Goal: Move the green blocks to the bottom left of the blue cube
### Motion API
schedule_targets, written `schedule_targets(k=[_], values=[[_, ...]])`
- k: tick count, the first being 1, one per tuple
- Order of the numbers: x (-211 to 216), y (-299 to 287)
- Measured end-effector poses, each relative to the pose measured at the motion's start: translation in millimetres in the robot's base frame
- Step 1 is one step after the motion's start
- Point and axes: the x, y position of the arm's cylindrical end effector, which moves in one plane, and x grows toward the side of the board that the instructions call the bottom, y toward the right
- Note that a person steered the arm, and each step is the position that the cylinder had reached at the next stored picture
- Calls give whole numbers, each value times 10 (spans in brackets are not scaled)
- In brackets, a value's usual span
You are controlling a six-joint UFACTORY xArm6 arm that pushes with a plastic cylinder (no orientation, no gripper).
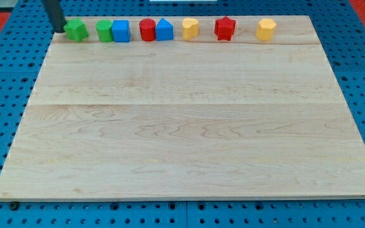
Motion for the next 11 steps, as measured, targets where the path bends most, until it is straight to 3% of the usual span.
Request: schedule_targets(k=[1,3,4,6,9,10,11], values=[[0,463],[-45,-24],[-298,-3],[-257,549],[146,709],[301,423],[948,381]])
